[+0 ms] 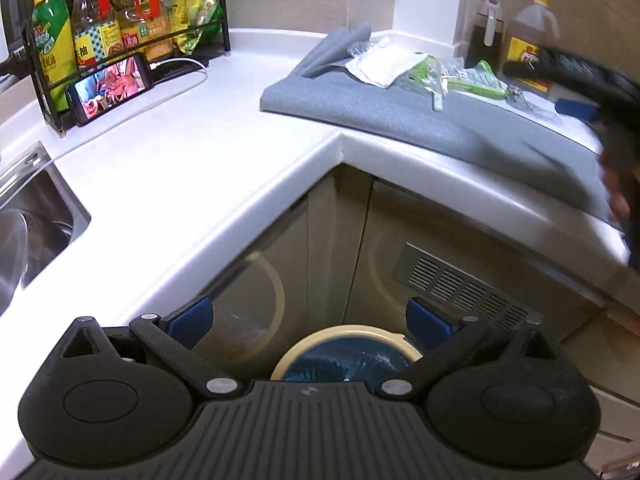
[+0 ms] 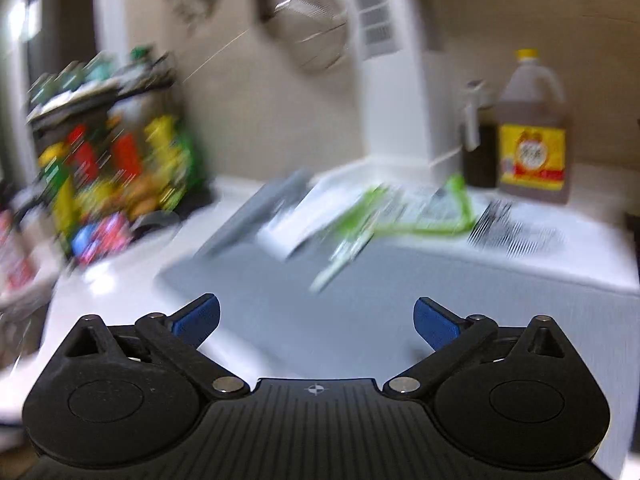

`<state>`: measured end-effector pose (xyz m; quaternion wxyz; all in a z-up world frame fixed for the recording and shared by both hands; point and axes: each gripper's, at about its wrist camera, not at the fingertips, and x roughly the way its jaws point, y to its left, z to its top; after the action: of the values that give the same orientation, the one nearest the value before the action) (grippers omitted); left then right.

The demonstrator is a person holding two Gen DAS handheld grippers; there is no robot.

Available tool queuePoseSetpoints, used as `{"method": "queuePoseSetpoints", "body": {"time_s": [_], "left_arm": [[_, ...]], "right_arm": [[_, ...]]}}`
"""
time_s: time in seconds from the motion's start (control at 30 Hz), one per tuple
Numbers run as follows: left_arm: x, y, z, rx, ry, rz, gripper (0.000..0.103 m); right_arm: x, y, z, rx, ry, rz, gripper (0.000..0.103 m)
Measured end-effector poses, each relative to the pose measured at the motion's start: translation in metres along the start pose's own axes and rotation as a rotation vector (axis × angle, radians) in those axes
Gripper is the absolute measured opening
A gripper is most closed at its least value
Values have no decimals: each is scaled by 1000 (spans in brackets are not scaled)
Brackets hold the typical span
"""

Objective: Collect trash
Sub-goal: 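Raise both open tools back up to the trash on the grey mat, then grasp the green-trimmed plastic bag with the right tool while the left tool grasps the clear plastic wrap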

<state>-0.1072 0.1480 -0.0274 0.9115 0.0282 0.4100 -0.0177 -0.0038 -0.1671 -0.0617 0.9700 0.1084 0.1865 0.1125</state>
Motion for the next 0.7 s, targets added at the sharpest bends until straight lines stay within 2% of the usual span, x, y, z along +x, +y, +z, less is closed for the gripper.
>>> {"method": "queuePoseSetpoints", "body": {"time_s": [0.17,0.3,0.43,0.53,0.6,0.63,0.7], "left_arm": [[7,0,17,12,17,12,103],[14,-1,31,34,21,26,103],[23,-3,49,40,18,24,103],[29,-9,64,59,2,22,103],[30,-15,76,77,-24,22,103],[31,-18,84,86,-42,20,103],[34,-24,100,102,-79,24,103]], "right_arm": [[80,-66,31,325,-7,-105,103],[134,-109,38,529,47,-175,103],[171,-127,42,584,21,-175,103],[191,-131,45,558,14,-96,101],[199,-131,44,541,35,-86,58],[200,-133,41,550,68,-84,18],[191,-138,34,588,51,-91,19]]}}
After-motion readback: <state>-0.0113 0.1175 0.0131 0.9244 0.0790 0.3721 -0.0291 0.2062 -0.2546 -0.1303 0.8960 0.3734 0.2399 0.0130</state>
